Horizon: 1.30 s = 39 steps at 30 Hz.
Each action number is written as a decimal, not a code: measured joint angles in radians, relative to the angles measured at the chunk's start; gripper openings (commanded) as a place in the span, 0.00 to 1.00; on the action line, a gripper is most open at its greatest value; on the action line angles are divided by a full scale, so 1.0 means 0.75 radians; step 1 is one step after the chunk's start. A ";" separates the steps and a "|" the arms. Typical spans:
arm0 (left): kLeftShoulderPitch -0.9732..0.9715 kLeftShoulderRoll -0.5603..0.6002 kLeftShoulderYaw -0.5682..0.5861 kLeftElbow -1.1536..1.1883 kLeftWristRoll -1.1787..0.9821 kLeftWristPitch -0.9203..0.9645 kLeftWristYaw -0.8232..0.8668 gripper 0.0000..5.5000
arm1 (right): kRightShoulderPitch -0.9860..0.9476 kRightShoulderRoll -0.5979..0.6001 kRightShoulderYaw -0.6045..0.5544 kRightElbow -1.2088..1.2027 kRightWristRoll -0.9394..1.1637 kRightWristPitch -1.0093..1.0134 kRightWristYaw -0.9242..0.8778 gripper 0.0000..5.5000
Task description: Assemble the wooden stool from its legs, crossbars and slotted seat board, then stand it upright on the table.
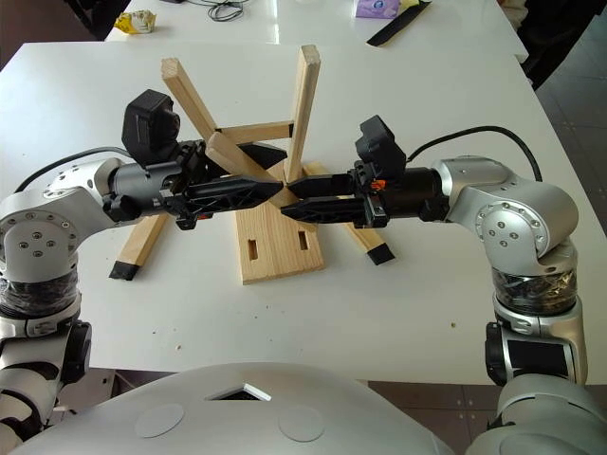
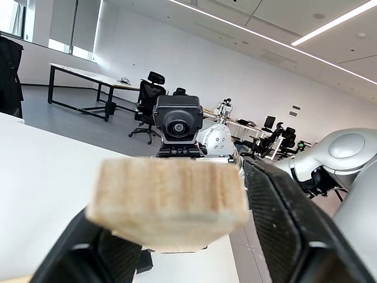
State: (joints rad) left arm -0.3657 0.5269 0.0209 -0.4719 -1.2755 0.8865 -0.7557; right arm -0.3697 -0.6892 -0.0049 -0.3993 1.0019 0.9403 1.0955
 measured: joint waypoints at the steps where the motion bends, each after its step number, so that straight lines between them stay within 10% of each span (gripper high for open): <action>1: 0.000 0.005 -0.001 0.000 0.009 -0.001 0.000 0.34 | 0.000 -0.002 0.000 -0.002 0.000 0.000 0.000 0.24; 22: -0.023 0.016 -0.010 0.050 0.054 0.016 0.005 0.25 | 0.002 -0.007 0.028 -0.020 -0.060 -0.046 -0.035 0.24; 32: -0.094 0.050 0.051 0.098 0.073 0.023 -0.048 0.24 | 0.122 -0.106 0.171 -0.005 -0.380 -0.233 -0.016 0.53; 39: -0.066 0.342 0.123 0.100 0.269 -0.029 -0.313 0.24 | 0.258 -0.130 0.186 0.009 -0.514 -0.319 -0.050 0.74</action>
State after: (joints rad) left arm -0.4153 0.7833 0.1130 -0.3967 -1.0734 0.8648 -0.9907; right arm -0.1761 -0.7870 0.1346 -0.3923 0.6162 0.7012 1.0577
